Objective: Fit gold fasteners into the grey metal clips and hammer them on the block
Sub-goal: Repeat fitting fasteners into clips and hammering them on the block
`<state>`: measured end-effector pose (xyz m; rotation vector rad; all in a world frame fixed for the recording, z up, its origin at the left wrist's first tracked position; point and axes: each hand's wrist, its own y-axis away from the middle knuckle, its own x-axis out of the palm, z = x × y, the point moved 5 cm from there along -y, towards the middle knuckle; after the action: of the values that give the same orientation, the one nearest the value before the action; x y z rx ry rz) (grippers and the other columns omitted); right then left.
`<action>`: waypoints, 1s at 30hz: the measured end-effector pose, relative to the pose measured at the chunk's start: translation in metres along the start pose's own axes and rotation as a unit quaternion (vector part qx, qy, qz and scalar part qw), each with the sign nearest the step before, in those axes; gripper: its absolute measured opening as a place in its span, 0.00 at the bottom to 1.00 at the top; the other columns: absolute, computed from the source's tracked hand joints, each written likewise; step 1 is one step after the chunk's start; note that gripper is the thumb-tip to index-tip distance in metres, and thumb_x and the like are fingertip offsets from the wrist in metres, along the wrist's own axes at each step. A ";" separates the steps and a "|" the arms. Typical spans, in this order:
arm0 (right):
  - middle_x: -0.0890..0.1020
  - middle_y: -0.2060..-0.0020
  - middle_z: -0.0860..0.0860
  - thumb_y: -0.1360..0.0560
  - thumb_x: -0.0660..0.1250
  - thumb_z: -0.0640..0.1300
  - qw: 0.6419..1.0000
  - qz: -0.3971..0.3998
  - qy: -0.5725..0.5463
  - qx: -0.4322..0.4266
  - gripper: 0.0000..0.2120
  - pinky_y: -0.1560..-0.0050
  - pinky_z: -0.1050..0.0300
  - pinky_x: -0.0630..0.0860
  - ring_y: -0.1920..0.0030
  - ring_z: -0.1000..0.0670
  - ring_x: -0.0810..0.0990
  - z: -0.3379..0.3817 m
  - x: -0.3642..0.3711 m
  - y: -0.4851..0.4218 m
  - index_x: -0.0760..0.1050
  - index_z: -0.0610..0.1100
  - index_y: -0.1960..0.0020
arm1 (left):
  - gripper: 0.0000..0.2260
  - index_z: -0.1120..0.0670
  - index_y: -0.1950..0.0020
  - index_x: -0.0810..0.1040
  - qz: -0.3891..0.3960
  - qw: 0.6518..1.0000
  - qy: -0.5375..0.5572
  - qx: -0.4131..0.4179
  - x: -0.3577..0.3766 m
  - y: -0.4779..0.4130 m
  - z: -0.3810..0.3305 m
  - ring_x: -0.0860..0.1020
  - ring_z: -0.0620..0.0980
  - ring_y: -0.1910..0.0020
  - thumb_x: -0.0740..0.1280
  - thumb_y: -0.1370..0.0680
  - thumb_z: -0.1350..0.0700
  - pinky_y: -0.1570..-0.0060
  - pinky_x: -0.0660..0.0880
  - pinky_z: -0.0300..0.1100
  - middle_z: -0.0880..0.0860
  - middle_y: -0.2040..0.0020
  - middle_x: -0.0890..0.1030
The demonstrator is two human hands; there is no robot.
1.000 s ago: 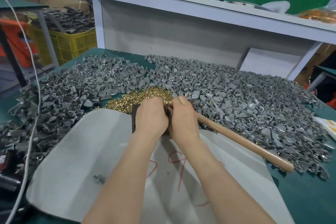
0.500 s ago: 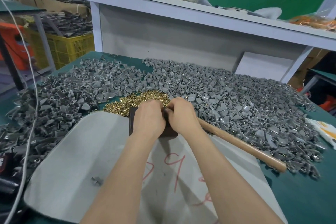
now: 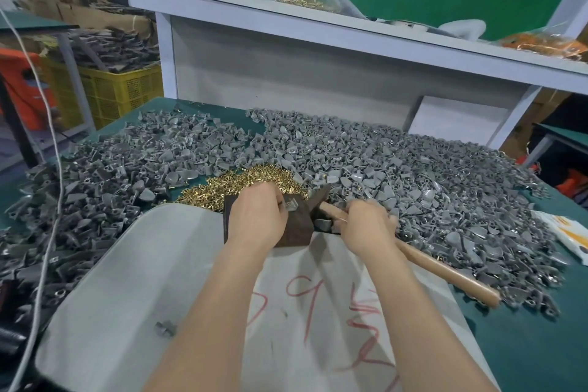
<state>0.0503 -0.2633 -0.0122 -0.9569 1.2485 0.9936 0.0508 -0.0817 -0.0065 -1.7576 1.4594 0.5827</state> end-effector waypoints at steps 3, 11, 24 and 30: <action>0.78 0.48 0.47 0.23 0.63 0.51 0.999 -0.010 -0.006 -0.031 0.12 0.41 0.47 0.67 0.45 0.44 0.74 0.002 -0.003 -0.001 0.74 0.46 0.44 | 0.05 0.55 0.51 0.80 0.007 1.000 0.006 0.000 -0.001 0.000 0.000 0.78 0.54 0.53 0.65 0.24 0.59 0.54 0.76 0.45 0.53 0.52 0.81; 0.81 0.55 0.46 0.22 0.62 0.49 0.975 -0.027 -0.202 -0.087 0.12 0.56 0.47 0.79 0.58 0.45 0.81 -0.006 -0.047 0.011 0.69 0.45 0.41 | 0.04 0.54 0.51 0.81 0.005 1.000 0.006 -0.003 -0.001 0.000 0.000 0.79 0.53 0.53 0.67 0.24 0.57 0.52 0.78 0.48 0.52 0.53 0.81; 0.80 0.42 0.58 0.21 0.62 0.47 0.931 -0.187 -0.226 -0.216 0.19 0.49 0.59 0.75 0.50 0.52 0.81 0.025 -0.053 0.046 0.70 0.57 0.31 | 0.04 0.56 0.56 0.82 -0.007 1.000 0.013 -0.012 -0.007 0.001 0.003 0.79 0.57 0.55 0.68 0.26 0.59 0.56 0.78 0.47 0.55 0.58 0.82; 0.81 0.42 0.53 0.21 0.61 0.49 0.958 -0.106 -0.145 -0.224 0.19 0.48 0.55 0.78 0.50 0.50 0.81 0.033 -0.043 0.046 0.67 0.58 0.30 | 0.04 0.56 0.57 0.82 -0.008 1.000 0.008 -0.013 -0.006 -0.001 0.003 0.79 0.57 0.57 0.67 0.27 0.59 0.59 0.76 0.44 0.55 0.59 0.82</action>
<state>0.0133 -0.2211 0.0317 -1.2131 0.6681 1.2208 0.0504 -0.0759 -0.0038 -1.7959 1.4543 0.5837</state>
